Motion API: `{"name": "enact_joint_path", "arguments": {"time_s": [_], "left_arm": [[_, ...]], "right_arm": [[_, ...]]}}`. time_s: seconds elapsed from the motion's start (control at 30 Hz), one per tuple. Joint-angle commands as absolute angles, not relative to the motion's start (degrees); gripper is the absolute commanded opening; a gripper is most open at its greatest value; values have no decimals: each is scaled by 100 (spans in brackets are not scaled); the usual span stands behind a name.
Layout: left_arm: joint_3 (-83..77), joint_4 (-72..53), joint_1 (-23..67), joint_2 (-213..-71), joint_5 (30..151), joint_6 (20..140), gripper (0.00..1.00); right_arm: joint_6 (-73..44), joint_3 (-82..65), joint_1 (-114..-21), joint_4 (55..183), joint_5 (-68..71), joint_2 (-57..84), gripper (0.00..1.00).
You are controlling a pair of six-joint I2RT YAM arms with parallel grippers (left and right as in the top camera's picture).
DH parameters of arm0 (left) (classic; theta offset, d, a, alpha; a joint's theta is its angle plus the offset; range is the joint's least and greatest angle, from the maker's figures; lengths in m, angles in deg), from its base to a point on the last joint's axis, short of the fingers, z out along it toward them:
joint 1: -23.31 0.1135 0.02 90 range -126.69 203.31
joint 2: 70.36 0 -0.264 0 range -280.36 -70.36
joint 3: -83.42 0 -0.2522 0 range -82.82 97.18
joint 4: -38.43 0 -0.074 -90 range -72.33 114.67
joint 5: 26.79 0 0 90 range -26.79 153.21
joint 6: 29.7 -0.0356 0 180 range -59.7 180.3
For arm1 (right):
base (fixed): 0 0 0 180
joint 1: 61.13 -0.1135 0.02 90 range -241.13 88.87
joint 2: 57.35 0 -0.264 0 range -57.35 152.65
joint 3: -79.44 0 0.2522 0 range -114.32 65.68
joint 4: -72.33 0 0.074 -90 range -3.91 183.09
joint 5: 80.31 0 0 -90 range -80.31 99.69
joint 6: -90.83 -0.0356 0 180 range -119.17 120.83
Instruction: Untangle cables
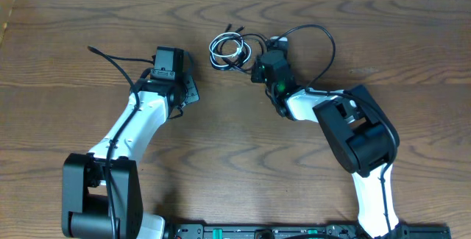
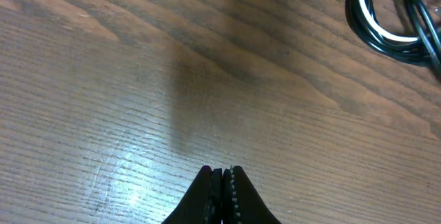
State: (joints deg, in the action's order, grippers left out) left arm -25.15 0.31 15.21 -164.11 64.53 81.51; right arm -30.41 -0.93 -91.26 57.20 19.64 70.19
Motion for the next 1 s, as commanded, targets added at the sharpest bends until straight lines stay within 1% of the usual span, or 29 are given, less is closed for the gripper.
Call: {"name": "enact_joint_path", "arguments": {"time_s": [0.0,0.17,0.33,0.37,0.4,0.43,0.47,0.53,0.63,0.77,0.8,0.83,0.97], "left_arm": [[-2528,18,1508,-16466,6403,8206,8],[-2528,16,1508,-16466,6403,8204,8],[-2528,16,1508,-16466,6405,8206,9],[-2528,16,1508,-16466,6405,8206,9],[-2528,14,1508,-16466,6409,8206,9],[-2528,14,1508,-16466,6427,8206,9],[-2528,11,1508,-16466,6453,8206,13],[-2528,14,1508,-16466,6639,8204,15],[-2528,16,1510,-16466,6894,8204,17],[-2528,16,1508,-16466,7010,8201,17],[-2528,16,1508,-16466,7028,8201,17],[-2528,16,1508,-16466,7028,8201,21],[-2528,16,1510,-16466,7028,8201,21]], "right_arm": [[-3083,-87,-9122,5766,2008,7140,1],[-3083,-87,-9124,6341,2006,6630,1],[-3013,-87,-9122,7738,1615,5734,1],[-2906,-87,-9124,8177,1483,5478,1],[-2897,-87,-9133,8330,1427,5404,1],[-2888,-87,-9140,8630,1315,5271,1],[-2888,-87,-9144,8925,1195,5153,1],[-2888,-87,-9142,9545,946,4958,1],[-2853,-87,-9146,10280,410,4838,1],[-2506,-84,-9231,10979,-696,4840,1],[-2466,-84,-9273,11117,-838,4840,1],[-2405,-84,-9323,11246,-954,4840,1],[-2318,-87,-9557,11786,-1037,4823,1]]}}
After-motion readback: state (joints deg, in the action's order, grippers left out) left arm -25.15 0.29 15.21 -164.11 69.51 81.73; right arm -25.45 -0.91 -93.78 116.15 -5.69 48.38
